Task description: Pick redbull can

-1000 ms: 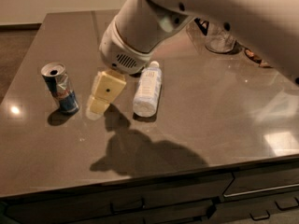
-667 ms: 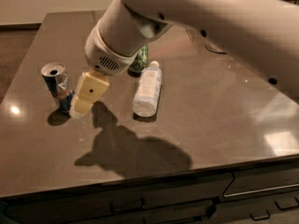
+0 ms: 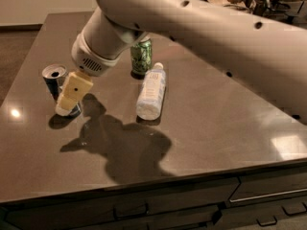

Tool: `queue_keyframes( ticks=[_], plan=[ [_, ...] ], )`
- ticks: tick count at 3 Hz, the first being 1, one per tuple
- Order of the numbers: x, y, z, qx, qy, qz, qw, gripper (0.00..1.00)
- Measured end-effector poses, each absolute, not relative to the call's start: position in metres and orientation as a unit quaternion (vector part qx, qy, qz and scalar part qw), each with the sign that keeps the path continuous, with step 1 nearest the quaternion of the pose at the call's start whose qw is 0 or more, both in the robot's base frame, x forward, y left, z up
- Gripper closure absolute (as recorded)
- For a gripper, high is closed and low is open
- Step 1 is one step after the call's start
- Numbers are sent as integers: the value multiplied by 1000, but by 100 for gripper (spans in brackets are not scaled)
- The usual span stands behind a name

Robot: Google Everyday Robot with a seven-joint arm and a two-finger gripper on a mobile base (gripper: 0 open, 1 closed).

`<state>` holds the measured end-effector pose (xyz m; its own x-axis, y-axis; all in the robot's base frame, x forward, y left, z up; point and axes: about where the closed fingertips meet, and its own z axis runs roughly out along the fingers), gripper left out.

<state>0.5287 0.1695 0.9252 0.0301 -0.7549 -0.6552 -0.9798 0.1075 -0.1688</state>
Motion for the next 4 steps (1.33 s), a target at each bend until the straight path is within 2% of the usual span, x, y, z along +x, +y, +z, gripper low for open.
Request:
queue_keyframes(
  ticks=[2, 3, 4],
  plan=[
    [538, 192, 918, -635, 680, 200, 308, 0],
    [537, 204, 922, -636, 676, 214, 303, 7],
    [535, 210, 924, -640, 673, 221, 297, 30]
  ],
)
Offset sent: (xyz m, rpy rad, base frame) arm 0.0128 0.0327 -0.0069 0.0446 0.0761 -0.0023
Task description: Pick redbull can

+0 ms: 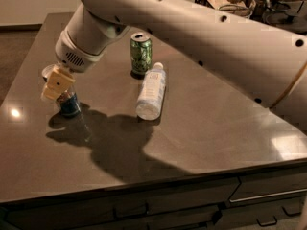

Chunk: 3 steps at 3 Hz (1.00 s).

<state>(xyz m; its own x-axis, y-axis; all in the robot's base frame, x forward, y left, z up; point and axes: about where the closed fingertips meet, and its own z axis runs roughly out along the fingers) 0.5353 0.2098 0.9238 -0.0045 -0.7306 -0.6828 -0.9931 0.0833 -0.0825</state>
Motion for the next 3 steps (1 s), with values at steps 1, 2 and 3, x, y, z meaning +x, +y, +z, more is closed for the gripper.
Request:
queue_keyframes(
  ticks=[1, 2, 3],
  plan=[
    [533, 212, 926, -643, 670, 232, 289, 52],
    [533, 212, 938, -655, 660, 237, 281, 77],
    [535, 208, 962, -668, 647, 240, 279, 98]
  ],
)
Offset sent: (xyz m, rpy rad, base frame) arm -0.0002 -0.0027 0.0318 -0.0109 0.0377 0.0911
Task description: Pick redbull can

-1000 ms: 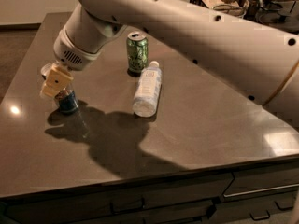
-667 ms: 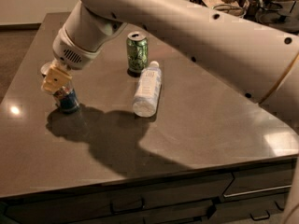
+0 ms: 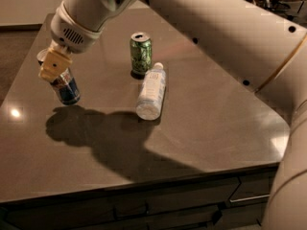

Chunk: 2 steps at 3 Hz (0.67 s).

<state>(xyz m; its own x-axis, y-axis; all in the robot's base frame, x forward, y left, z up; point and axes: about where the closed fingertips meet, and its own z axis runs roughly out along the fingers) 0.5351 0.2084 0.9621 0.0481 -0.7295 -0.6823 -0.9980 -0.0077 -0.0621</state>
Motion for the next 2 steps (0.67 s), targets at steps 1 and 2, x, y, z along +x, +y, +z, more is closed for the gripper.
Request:
queue_keyframes(
  ticks=[1, 2],
  plan=[
    [539, 201, 992, -685, 630, 244, 273, 100],
    [538, 200, 992, -685, 629, 244, 273, 100]
  ],
)
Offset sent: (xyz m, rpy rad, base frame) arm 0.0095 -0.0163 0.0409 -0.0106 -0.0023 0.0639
